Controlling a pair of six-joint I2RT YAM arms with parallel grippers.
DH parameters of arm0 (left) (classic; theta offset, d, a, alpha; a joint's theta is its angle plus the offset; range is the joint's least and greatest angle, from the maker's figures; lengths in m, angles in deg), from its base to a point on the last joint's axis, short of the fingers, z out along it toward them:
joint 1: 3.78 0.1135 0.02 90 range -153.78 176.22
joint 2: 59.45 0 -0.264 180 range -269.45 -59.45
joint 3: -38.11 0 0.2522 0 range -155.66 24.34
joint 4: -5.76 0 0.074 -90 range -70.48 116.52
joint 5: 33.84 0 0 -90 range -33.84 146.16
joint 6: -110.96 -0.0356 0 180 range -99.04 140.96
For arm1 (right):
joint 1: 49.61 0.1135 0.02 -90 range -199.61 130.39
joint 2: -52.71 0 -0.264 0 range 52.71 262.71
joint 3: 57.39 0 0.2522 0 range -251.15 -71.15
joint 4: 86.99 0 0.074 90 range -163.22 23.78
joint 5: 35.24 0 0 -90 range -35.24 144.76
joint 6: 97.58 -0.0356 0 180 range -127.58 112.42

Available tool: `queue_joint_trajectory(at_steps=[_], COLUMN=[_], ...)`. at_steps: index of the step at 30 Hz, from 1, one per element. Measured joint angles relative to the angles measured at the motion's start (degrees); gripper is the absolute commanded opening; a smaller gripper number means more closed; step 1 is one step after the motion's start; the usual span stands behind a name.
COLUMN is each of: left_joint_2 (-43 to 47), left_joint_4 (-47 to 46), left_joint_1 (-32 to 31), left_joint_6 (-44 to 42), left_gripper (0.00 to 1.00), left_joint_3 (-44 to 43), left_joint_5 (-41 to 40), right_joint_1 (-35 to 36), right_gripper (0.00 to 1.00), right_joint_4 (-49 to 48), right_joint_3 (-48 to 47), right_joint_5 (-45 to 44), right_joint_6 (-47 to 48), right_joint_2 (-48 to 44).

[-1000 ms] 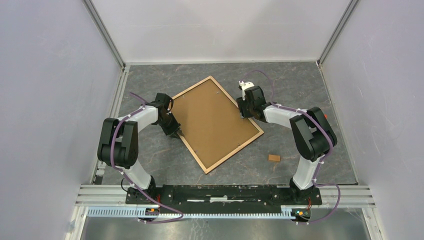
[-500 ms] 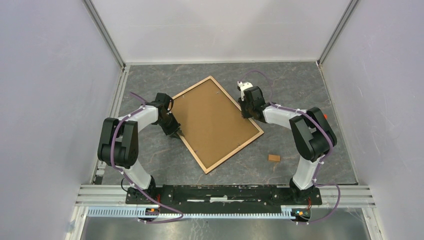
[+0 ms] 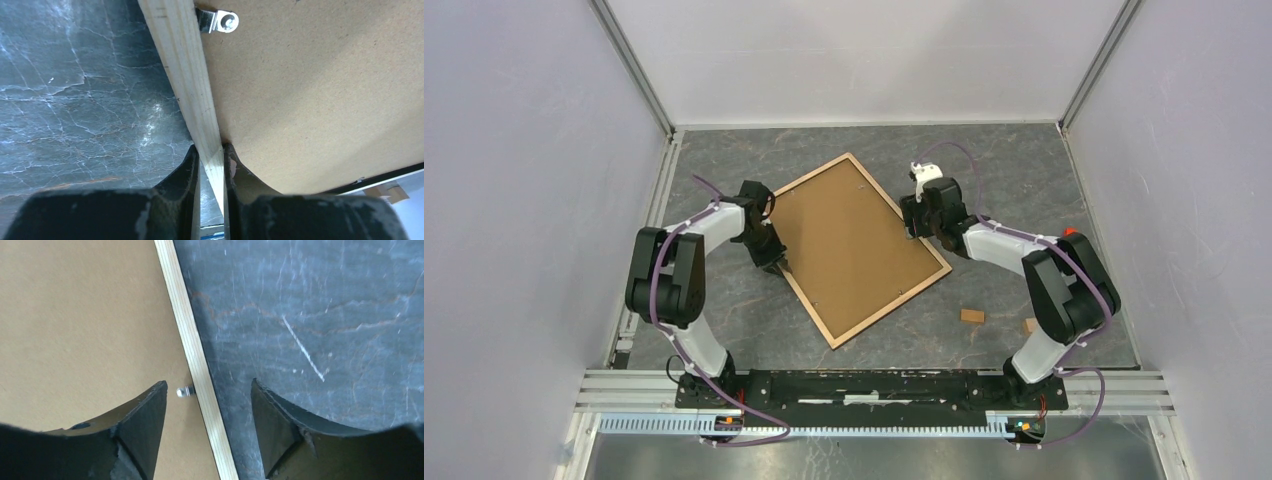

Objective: Put the photo into the frame

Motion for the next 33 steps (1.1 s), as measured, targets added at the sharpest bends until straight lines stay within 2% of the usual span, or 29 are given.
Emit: queue_joint_trajectory(at_steps=[6,11,18,23,33], left_joint_2=[-1.2,-2.1,-2.3,-2.6,-2.6], left_joint_4=[2.7,3.6,3.1,3.6,3.6], left_joint_1=[-1.5,-2.5,-2.9,-2.9,-3.4], left_joint_6=[-2.1,-5.3,-7.5,-7.9,-8.0], left_gripper=[0.02,0.02,0.02,0.02,0.02], left_joint_3=[-2.5,-4.8,-5.1,-5.6,-5.6], left_joint_5=[-2.3,-5.8,-6.7,-6.6,-7.1], right_joint_1=[0.0,0.0,0.0,0.0,0.1], right_gripper=[0.77,0.79,0.77,0.7,0.68], right_joint_4=[-4.1,-3.7,-1.8,0.8,1.7], right_joint_3=[-3.3,-14.8,-25.1,-26.4,-28.8], right_joint_5=[2.4,4.1,5.4,5.3,4.0], right_joint_6=[-0.7,-0.4,-0.5,-0.3,-0.1], right_joint_2=[2.3,12.1,20.7,22.7,25.4])
